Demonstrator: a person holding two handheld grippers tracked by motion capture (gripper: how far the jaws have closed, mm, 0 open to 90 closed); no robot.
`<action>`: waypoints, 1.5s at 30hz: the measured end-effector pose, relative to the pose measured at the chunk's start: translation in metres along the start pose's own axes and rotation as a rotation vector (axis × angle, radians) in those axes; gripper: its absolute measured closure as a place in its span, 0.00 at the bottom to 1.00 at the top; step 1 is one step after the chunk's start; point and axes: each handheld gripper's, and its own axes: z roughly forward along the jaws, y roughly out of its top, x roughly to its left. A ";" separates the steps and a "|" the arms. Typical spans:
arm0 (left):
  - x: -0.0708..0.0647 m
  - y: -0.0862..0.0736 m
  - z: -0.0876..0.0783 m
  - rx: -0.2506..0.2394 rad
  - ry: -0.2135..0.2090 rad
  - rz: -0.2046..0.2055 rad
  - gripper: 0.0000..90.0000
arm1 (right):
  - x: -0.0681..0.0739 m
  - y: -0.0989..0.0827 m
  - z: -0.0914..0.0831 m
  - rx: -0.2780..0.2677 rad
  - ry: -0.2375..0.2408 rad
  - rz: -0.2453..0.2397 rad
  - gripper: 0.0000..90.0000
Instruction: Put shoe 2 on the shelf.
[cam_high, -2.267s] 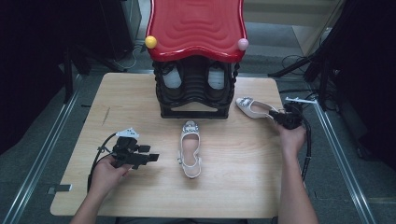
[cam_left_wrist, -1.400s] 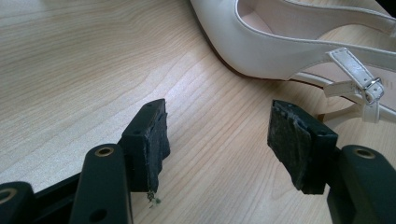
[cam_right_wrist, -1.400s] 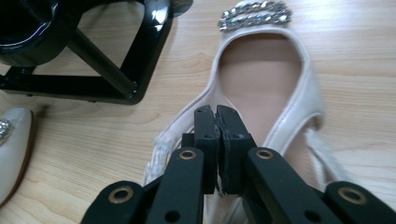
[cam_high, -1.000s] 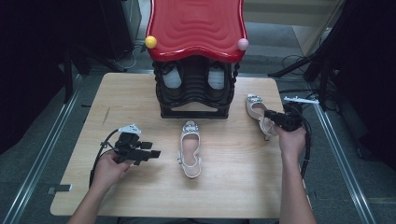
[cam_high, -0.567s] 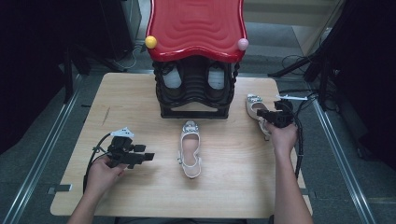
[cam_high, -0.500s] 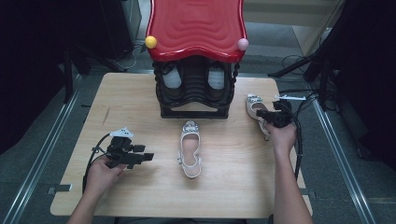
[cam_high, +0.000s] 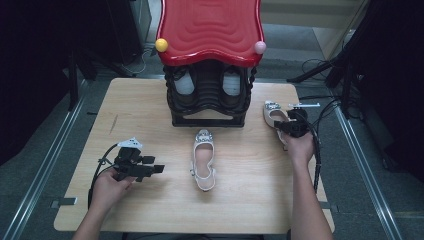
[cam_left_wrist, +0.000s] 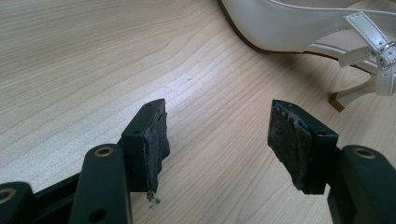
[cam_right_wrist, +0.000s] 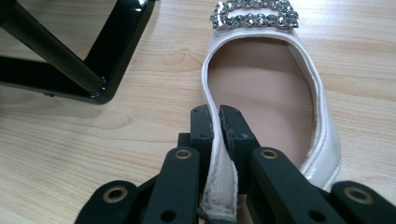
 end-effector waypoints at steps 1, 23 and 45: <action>0.000 0.000 0.000 0.001 -0.005 -0.001 0.42 | -0.001 0.000 0.000 -0.001 0.006 0.010 0.97; 0.002 0.016 0.007 -0.031 -0.052 0.034 0.39 | 0.008 -0.004 -0.031 -0.039 0.172 0.080 0.98; 0.000 0.034 0.016 -0.024 -0.077 0.045 0.55 | 0.050 -0.031 -0.055 -0.026 0.208 0.012 0.98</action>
